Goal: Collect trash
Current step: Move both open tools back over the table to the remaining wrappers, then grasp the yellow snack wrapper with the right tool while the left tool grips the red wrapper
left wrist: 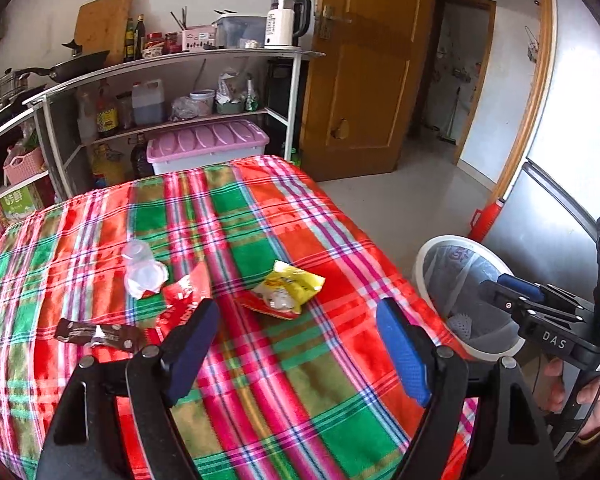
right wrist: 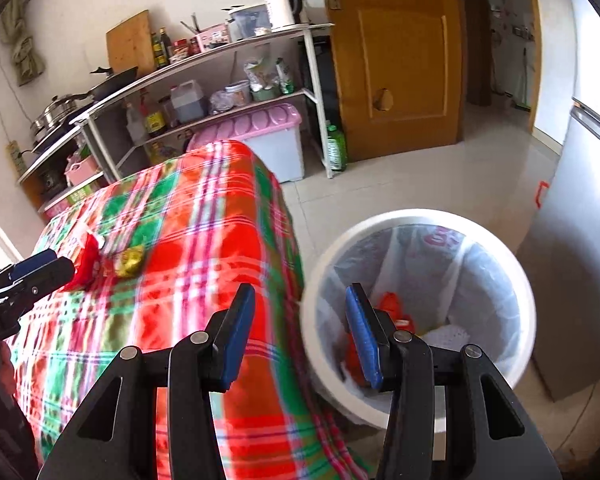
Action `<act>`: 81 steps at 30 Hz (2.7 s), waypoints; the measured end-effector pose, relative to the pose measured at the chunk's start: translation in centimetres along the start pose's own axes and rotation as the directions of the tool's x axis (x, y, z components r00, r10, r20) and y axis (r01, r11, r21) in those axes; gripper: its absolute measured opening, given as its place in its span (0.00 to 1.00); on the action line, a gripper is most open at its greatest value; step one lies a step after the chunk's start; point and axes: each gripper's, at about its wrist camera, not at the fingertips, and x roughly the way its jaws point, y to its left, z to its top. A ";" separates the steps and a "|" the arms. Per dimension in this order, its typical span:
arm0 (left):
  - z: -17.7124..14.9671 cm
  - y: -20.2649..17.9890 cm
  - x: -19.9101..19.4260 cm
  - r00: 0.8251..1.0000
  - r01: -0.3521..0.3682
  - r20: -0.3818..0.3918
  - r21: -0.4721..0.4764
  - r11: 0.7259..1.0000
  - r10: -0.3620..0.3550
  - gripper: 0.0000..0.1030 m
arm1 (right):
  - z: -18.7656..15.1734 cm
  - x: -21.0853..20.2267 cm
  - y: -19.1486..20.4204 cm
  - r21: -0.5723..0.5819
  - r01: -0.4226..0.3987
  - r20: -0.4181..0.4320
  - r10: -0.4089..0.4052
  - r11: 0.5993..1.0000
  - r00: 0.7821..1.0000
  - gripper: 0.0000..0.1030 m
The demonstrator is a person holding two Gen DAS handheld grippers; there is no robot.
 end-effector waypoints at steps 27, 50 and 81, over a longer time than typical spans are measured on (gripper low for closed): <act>-0.9 8.3 3.4 0.994 -0.006 -0.112 -0.084 0.996 -0.004 0.83 | 1.9 6.9 12.7 -0.138 -0.126 -0.098 0.113 0.982 0.989 0.52; -1.5 10.4 5.4 0.989 -0.031 -0.148 -0.146 0.989 0.009 0.80 | 3.2 12.6 16.6 -0.120 -0.190 -0.190 0.165 0.975 0.968 0.52; -1.6 10.1 5.3 0.991 -0.015 -0.137 -0.131 0.991 -0.003 0.19 | 2.0 11.8 16.7 -0.160 -0.182 -0.157 0.157 0.970 0.975 0.20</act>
